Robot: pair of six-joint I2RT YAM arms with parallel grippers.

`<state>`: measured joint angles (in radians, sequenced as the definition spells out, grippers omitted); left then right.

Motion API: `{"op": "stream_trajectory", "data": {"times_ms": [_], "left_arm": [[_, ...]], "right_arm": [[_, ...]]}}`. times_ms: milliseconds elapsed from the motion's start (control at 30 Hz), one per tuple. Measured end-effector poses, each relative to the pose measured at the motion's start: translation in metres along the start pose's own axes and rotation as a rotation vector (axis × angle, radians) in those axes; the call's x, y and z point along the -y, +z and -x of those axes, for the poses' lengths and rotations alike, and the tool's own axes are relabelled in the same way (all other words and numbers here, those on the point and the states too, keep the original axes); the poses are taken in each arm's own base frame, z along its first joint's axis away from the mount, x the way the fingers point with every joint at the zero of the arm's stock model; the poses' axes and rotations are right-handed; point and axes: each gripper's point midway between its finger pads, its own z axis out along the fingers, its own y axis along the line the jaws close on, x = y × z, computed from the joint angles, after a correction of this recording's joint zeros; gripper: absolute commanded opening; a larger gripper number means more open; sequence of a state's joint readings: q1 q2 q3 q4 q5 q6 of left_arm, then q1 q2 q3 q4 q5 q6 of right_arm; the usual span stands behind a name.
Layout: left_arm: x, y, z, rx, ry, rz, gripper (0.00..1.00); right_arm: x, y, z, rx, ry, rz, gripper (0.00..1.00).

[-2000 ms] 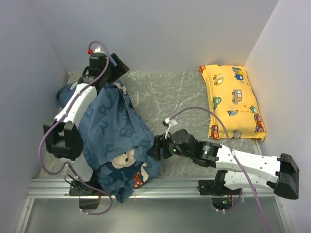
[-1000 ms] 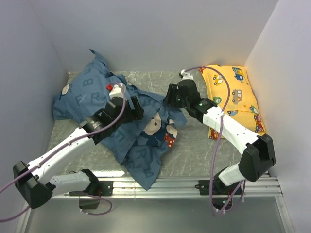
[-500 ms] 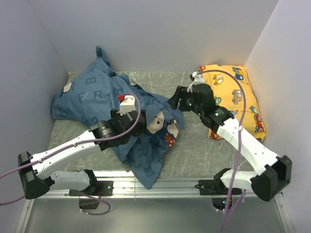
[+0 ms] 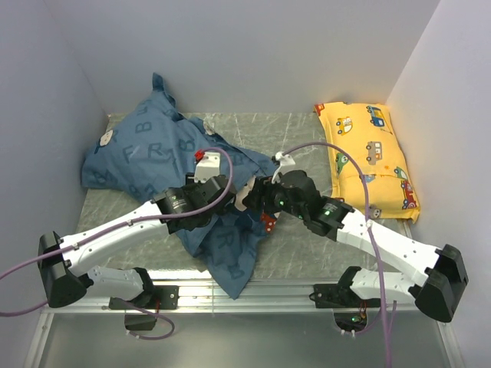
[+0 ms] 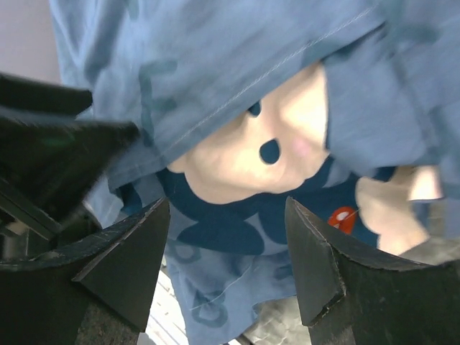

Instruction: Remove the pillowcase from the pillow

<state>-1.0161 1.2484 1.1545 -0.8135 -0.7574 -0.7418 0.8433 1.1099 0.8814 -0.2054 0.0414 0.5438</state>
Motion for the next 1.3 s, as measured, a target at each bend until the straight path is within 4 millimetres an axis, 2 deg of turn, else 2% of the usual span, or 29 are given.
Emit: {"op": "stream_trajectory", "data": {"times_ms": [67, 100, 200, 267, 367, 400, 433, 467, 533, 567, 600, 733, 867, 1033, 1167, 1233, 1300], "left_arm": [[-0.002, -0.001, 0.001, 0.003, 0.003, 0.010, 0.45], [-0.003, -0.001, 0.002, 0.005, 0.005, 0.014, 0.34], [-0.007, -0.001, 0.007, 0.013, 0.010, 0.029, 0.17], [-0.009, 0.001, 0.010, 0.015, 0.010, 0.037, 0.15], [-0.013, 0.003, 0.014, 0.011, 0.007, 0.042, 0.42], [-0.013, 0.002, 0.015, 0.011, 0.010, 0.039, 0.59], [-0.012, 0.002, 0.016, 0.009, 0.016, 0.032, 0.66], [-0.010, 0.001, 0.017, 0.009, 0.009, 0.021, 0.70], [-0.008, -0.003, 0.018, 0.007, 0.007, -0.002, 0.78], [-0.007, -0.006, 0.019, 0.006, 0.008, -0.020, 0.80], [-0.006, -0.010, 0.020, 0.007, 0.003, -0.042, 0.83], [0.002, -0.028, 0.024, 0.016, 0.000, -0.137, 0.89], [0.017, -0.037, 0.011, -0.006, 0.044, -0.196, 0.92], [0.017, -0.026, -0.018, -0.059, 0.117, -0.151, 0.94], [0.008, -0.020, -0.018, -0.038, 0.114, -0.084, 0.95], [0.006, -0.016, -0.016, -0.024, 0.113, -0.052, 0.92], [0.004, -0.012, -0.017, -0.018, 0.123, -0.027, 0.83]], "right_arm": [[-0.004, 0.005, -0.010, -0.017, 0.000, 0.010, 0.72], [-0.006, 0.008, -0.014, -0.026, 0.000, 0.014, 0.72], [-0.015, 0.018, -0.027, -0.055, -0.010, 0.026, 0.73], [-0.018, 0.024, -0.034, -0.068, -0.016, 0.031, 0.72], [-0.022, 0.034, -0.045, -0.092, -0.019, 0.032, 0.70], [-0.021, 0.036, -0.048, -0.099, -0.019, 0.029, 0.66], [-0.021, 0.038, -0.051, -0.106, -0.019, 0.026, 0.60], [-0.021, 0.039, -0.051, -0.106, -0.017, 0.025, 0.44], [-0.020, 0.042, -0.052, -0.104, -0.015, 0.020, 0.26], [-0.020, 0.043, -0.051, -0.101, -0.009, 0.017, 0.11], [-0.019, 0.044, -0.051, -0.097, -0.007, 0.014, 0.08], [-0.018, 0.045, -0.047, -0.079, 0.008, 0.001, 0.04], [-0.018, 0.043, -0.043, -0.062, 0.010, -0.004, 0.03], [-0.021, 0.038, -0.036, -0.039, 0.016, 0.006, 0.02], [-0.023, 0.033, -0.032, -0.027, 0.027, 0.016, 0.02], [-0.023, 0.030, -0.031, -0.021, 0.033, 0.020, 0.02], [-0.023, 0.029, -0.032, -0.020, 0.036, 0.020, 0.02]]}}
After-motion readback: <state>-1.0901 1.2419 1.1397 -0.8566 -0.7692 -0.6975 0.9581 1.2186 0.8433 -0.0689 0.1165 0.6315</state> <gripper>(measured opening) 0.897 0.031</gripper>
